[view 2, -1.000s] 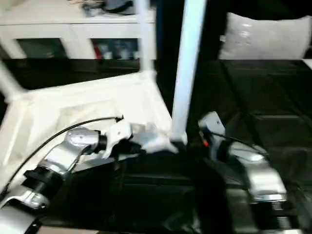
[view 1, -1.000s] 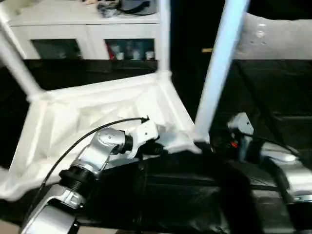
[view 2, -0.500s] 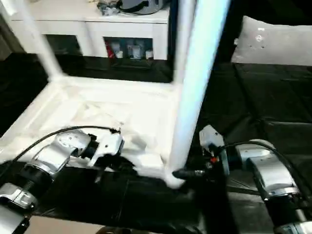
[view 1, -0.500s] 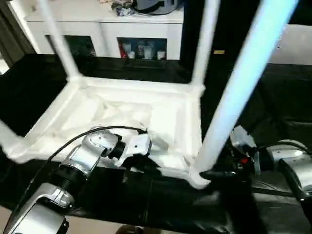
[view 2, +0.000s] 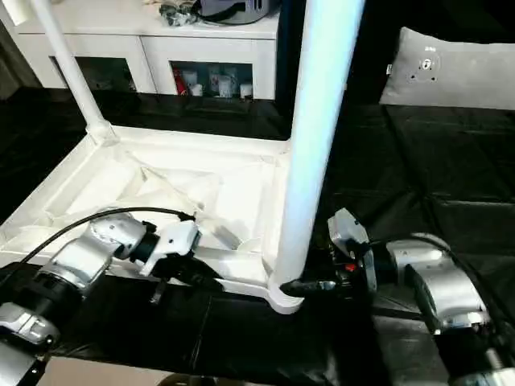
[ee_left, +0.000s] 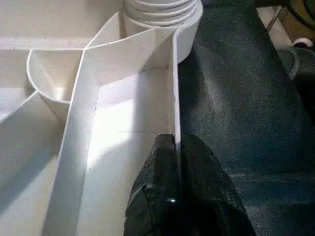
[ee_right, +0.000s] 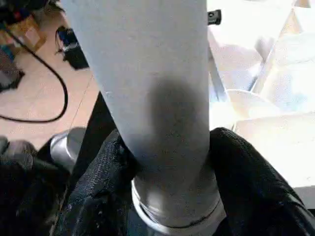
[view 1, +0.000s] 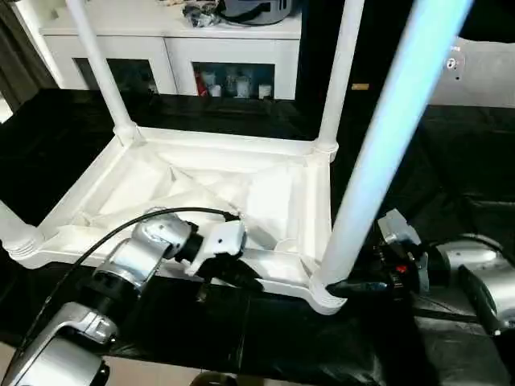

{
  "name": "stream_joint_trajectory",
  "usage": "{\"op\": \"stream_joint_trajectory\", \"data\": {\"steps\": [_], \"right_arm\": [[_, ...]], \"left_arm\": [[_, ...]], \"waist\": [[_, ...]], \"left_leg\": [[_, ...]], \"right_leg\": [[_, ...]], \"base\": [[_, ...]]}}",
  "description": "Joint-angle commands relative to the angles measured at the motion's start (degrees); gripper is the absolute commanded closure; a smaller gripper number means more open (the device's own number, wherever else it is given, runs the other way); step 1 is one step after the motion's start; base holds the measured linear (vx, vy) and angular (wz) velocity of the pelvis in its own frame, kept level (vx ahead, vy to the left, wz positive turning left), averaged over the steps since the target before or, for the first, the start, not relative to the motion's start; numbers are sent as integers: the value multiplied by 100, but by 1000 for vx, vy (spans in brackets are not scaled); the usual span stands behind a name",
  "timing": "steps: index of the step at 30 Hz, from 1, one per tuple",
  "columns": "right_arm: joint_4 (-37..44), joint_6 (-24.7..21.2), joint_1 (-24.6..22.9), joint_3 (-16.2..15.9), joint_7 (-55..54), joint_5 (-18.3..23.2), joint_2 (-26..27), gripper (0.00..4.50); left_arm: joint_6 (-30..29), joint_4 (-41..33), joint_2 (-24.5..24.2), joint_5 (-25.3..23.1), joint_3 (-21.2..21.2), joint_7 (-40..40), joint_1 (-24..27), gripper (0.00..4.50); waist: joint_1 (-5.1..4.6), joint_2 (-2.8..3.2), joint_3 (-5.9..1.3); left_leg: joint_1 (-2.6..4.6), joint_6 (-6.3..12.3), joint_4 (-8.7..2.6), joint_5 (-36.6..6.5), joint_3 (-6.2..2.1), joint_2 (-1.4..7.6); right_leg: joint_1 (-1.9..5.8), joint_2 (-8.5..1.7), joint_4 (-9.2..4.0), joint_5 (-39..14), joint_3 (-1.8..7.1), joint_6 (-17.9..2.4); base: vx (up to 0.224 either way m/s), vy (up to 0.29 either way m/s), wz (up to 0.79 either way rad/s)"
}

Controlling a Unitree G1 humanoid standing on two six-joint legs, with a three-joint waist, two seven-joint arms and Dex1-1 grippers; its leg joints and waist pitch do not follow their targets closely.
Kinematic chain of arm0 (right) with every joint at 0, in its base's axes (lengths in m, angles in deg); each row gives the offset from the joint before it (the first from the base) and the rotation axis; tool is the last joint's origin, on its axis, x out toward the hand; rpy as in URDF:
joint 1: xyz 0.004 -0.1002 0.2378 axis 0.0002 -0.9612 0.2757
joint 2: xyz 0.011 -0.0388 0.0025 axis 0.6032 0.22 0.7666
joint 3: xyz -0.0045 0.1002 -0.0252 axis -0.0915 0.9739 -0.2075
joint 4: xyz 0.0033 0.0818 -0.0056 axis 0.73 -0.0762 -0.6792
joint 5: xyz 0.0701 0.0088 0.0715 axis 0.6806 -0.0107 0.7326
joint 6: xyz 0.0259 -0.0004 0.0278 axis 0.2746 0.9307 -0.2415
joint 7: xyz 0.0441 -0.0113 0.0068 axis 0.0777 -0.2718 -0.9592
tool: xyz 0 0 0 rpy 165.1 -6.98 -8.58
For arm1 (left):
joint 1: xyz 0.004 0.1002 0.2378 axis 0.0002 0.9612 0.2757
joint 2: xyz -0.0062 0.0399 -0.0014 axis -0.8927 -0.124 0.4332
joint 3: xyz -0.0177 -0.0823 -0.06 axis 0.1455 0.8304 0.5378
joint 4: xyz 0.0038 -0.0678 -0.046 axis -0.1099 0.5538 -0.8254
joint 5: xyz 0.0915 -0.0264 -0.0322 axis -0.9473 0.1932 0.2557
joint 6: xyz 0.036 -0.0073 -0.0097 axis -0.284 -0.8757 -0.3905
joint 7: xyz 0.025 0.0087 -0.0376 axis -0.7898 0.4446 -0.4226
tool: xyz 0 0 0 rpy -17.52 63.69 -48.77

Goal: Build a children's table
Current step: Rotate leg to tighten

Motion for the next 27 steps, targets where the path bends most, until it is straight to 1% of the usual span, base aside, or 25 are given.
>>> {"op": "stream_joint_trajectory", "data": {"steps": [1,2,4,5,6,7,8,9,10,11,12,13,14,15,16,17,18,19,20,21,23,24,25,26,27], "right_arm": [[220,-407,7,-48,-670,56,308,247],[195,-427,28,-35,-897,-30,400,248],[66,-552,135,21,-1575,-264,677,248],[-22,-679,211,70,-2036,-386,885,248],[-79,-845,273,99,-2424,-477,1053,250],[-182,-1131,376,134,-3045,-634,1337,250],[-182,-1131,376,134,-3045,-634,1337,250],[-280,-1236,451,185,-3411,-726,1509,251],[-375,-1310,525,249,-3777,-820,1684,251],[-437,-1359,577,302,-4079,-880,1823,252],[-535,-1445,657,394,-4565,-973,2046,252],[-605,-1450,706,452,-4937,-1081,2221,252],[-688,-1326,740,473,-5213,-1199,2345,252],[-722,-1251,751,474,-5294,-1243,2381,252],[-745,-1183,766,481,-5428,-1315,2444,252],[-806,-873,779,612,-5518,-1233,2573,199],[-774,-726,758,679,-5439,-1139,2603,185],[-774,-726,758,679,-5439,-1139,2603,185],[-635,-646,674,743,-5187,-974,2546,176],[-619,-639,660,750,-5163,-963,2530,163],[-486,-577,540,841,-4962,-880,2388,142],[-455,-566,510,875,-4913,-862,2351,137],[-431,-573,484,900,-4847,-836,2304,130],[-352,-545,395,934,-4592,-784,2075,130],[-309,-508,341,931,-4398,-760,1906,118]], "left_arm": [[-403,-150,220,-55,6,-446,9,450],[-489,-156,261,-69,38,-574,5,450],[-747,-220,354,-34,107,-773,11,450],[-1000,-276,439,-45,152,-982,11,450],[-1195,-324,521,-46,182,-1159,13,450],[-1458,-355,692,-83,232,-1520,7,450],[-1458,-355,692,-83,232,-1520,7,450],[-1506,-290,810,-112,268,-1738,-21,450],[-1606,-226,933,-131,318,-1945,-52,450],[-1685,-178,1047,-148,373,-2149,-83,450],[-1812,-77,1250,-169,484,-2526,-148,450],[-1927,-7,1423,-185,587,-2845,-212,450],[-1963,85,1579,-203,676,-3142,-289,450],[-1974,125,1634,-209,707,-3250,-322,450],[-2040,131,1704,-226,746,-3398,-352,450],[-2010,174,1765,-274,731,-3494,-406,450],[-1943,181,1754,-316,705,-3482,-416,450],[-1943,181,1754,-316,705,-3482,-416,450],[-1795,167,1675,-356,653,-3366,-394,450],[-1771,164,1659,-363,645,-3354,-387,450],[-1629,142,1526,-430,595,-3250,-330,450],[-1621,140,1493,-446,590,-3220,-317,450],[-1561,141,1455,-456,577,-3168,-303,450],[-1393,135,1308,-464,539,-2984,-248,450],[-1262,134,1212,-464,516,-2870,-216,450]], "waist": [[-32,-131,-329],[-53,-131,-304],[-79,-140,-285],[-172,-137,-258],[-265,-144,-219],[-296,-140,-219],[-365,-154,-213],[-393,-157,-213],[-430,-167,-211],[-432,-162,-222],[-442,-164,-223],[-463,-163,-221],[-464,-164,-219],[-452,-163,-230],[-439,-162,-231],[-431,-133,-241],[-441,-119,-260],[-430,-129,-271],[-422,-104,-289],[-422,-104,-289],[-406,-94,-304],[-393,-103,-305],[-389,-103,-308],[-372,-64,-306],[-358,-94,-301]], "left_leg": [[153,621,-360,-552,-121,392],[153,517,-374,-721,-121,369],[159,365,-390,-941,-116,353],[157,126,-444,-1156,-139,337],[154,1,-480,-1336,-152,321],[166,-64,-497,-1402,-165,321],[157,-140,-505,-1494,-175,305],[176,-167,-497,-1544,-166,297],[195,-155,-481,-1551,-153,290],[189,-140,-479,-1505,-156,289],[187,-141,-479,-1438,-151,290],[204,-143,-481,-1401,-145,283],[206,-152,-477,-1403,-143,274],[215,-147,-473,-1382,-142,280],[203,-130,-471,-1349,-144,282],[188,-101,-479,-1293,-145,293],[186,-71,-477,-1288,-144,296],[176,-41,-472,-1207,-148,295],[164,86,-461,-991,-143,290],[164,86,-461,-991,-143,290],[153,221,-441,-840,-134,290],[152,282,-436,-774,-131,292],[144,304,-431,-746,-129,288],[147,321,-432,-750,-135,291],[142,336,-429,-795,-134,297]], "right_leg": [[150,-498,-379,218,219,-1463],[134,-512,-421,-121,222,-1449],[138,-531,-466,-570,234,-1392],[151,-525,-489,-1091,240,-1289],[144,-510,-515,-1395,241,-1248],[149,-516,-527,-1525,242,-1218],[162,-523,-542,-1656,242,-1182],[148,-526,-573,-1780,253,-1113],[128,-526,-596,-1790,280,-1102],[138,-529,-594,-1741,281,-1105],[135,-517,-589,-1654,285,-1104],[110,-502,-588,-1568,282,-1114],[108,-498,-595,-1598,281,-1103],[110,-506,-605,-1584,289,-1080],[123,-504,-602,-1512,294,-1068],[124,-502,-582,-1299,298,-1065],[126,-496,-576,-1071,297,-1075],[148,-495,-560,-897,291,-1089],[173,-482,-530,-402,278,-1153],[173,-482,-530,-402,278,-1153],[201,-487,-515,-12,267,-1204],[206,-490,-509,107,264,-1228],[213,-495,-504,143,262,-1243],[210,-498,-510,107,254,-1243],[228,-498,-529,38,254,-1209]], "base": [[0,0,0],[0,0,0],[0,0,0],[0,0,0],[0,0,0],[0,0,0],[0,0,0],[0,0,0],[0,0,0],[0,0,0],[0,0,0],[0,0,0],[0,0,0],[0,0,0],[0,0,0],[0,0,0],[0,0,0],[0,0,0],[0,0,0],[0,0,0],[0,0,0],[0,0,0],[0,0,0],[0,0,0],[0,0,0]]}}
